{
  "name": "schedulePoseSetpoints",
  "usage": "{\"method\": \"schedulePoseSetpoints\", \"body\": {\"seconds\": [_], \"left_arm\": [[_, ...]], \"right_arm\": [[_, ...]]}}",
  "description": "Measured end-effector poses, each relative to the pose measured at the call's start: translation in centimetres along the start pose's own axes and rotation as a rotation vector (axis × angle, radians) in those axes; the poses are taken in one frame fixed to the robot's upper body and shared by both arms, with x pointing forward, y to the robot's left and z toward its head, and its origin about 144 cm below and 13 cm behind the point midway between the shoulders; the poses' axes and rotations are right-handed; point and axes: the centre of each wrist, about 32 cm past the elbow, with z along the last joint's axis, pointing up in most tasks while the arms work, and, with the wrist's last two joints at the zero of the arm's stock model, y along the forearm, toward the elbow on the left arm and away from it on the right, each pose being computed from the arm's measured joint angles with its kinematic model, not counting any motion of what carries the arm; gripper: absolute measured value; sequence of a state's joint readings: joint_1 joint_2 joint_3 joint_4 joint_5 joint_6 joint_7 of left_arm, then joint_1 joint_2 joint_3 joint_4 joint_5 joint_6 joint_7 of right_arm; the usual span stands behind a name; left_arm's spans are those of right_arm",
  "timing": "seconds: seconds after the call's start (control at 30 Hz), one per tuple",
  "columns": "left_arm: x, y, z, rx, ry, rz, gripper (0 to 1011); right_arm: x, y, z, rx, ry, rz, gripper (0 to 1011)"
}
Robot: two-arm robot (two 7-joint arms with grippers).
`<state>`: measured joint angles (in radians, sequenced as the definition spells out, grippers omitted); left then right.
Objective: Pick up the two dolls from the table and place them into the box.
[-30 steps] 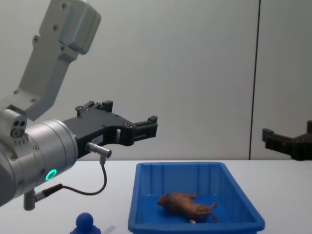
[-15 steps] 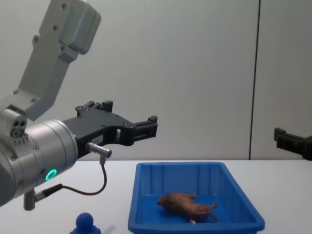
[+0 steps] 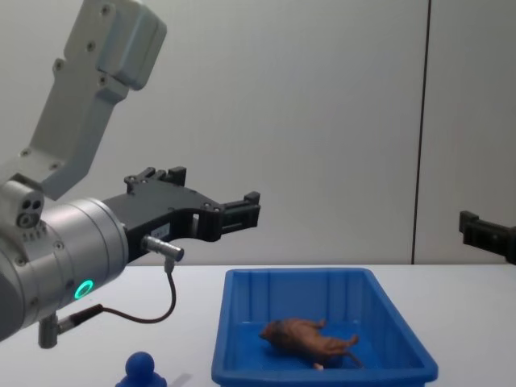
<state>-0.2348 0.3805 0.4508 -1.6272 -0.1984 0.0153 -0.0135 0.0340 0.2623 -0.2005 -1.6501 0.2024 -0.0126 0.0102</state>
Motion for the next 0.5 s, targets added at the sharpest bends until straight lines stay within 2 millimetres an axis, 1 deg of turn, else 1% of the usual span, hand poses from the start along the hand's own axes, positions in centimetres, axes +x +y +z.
{"method": "schedulePoseSetpoints", "body": {"seconds": [0.5], "left_arm": [[0.56, 0.43, 0.36, 0.049, 0.016, 0.017, 1001]], "right_arm": [[0.05, -0.06, 0.0, 0.0, 0.0, -0.005, 1001]]}}
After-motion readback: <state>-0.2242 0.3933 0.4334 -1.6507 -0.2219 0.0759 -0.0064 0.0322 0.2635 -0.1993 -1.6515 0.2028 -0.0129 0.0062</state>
